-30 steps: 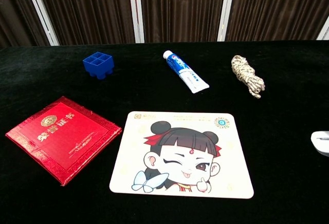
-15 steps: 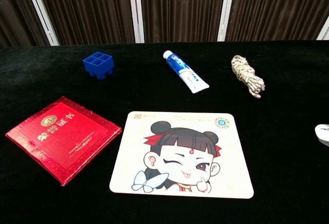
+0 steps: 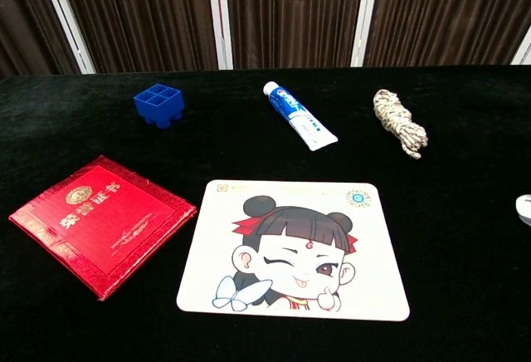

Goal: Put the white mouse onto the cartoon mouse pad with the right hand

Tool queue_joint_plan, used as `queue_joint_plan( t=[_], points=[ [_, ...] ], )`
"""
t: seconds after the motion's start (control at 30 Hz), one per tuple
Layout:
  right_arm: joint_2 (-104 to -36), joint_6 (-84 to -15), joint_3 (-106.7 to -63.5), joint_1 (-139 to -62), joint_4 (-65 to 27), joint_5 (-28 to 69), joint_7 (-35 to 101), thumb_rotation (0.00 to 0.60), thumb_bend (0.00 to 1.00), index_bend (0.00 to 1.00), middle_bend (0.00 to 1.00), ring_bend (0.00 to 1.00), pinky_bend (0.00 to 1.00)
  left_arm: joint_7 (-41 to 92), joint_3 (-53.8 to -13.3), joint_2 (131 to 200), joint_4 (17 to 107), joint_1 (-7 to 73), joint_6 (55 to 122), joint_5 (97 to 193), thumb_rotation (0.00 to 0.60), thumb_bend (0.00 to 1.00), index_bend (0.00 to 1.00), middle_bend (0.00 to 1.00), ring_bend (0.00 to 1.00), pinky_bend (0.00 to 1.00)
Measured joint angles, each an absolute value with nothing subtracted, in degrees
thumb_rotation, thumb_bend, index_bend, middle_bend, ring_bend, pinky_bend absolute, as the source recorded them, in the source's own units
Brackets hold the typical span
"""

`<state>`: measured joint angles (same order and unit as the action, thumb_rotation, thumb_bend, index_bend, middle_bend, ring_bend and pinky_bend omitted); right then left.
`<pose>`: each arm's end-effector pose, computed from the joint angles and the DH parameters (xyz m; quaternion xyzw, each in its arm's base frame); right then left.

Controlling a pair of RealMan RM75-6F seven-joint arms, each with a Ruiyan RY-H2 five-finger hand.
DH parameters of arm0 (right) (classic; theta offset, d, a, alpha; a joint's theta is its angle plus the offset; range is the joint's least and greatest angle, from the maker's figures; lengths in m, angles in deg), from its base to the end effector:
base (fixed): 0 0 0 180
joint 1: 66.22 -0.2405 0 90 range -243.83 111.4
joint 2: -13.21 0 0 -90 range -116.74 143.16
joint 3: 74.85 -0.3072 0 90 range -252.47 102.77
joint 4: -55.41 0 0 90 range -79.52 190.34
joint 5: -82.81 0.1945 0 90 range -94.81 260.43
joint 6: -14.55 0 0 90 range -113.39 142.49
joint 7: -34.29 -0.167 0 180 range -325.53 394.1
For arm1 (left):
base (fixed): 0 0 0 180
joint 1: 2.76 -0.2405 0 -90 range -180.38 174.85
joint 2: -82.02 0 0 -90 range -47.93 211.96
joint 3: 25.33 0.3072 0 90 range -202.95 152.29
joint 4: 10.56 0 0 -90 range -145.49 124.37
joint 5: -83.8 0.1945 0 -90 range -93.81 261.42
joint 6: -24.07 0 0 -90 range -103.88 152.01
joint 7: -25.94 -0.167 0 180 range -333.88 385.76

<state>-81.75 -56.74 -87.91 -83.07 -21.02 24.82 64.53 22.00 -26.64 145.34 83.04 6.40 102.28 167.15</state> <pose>-0.3584 -0.2974 0.0171 0.5690 -0.4520 0.2479 0.6407 -0.3483 0.2259 0.1789 -0.6354 -0.3976 -0.3416 0.5670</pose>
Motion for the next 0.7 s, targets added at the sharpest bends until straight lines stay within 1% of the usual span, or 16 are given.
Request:
queue_joint_plan(
  t=[0.4, 0.7],
  points=[
    [-82.7, -55.4, -88.6, -85.4, -18.4, 25.8, 65.5, 0.600, 0.21, 0.07, 0.00, 0.00, 0.00, 22.1, -26.6, 145.3, 83.1, 6.4, 102.3, 167.1, 0.600, 0.00, 0.00, 0.00, 0.00, 0.00],
    [-82.3, -54.7, -90.4, -86.3, -16.5, 27.8, 64.6, 0.600, 0.21, 0.07, 0.00, 0.00, 0.00, 21.8, -26.5, 145.4, 82.8, 6.4, 102.6, 167.6, 0.600, 0.00, 0.00, 0.00, 0.00, 0.00]
  ],
)
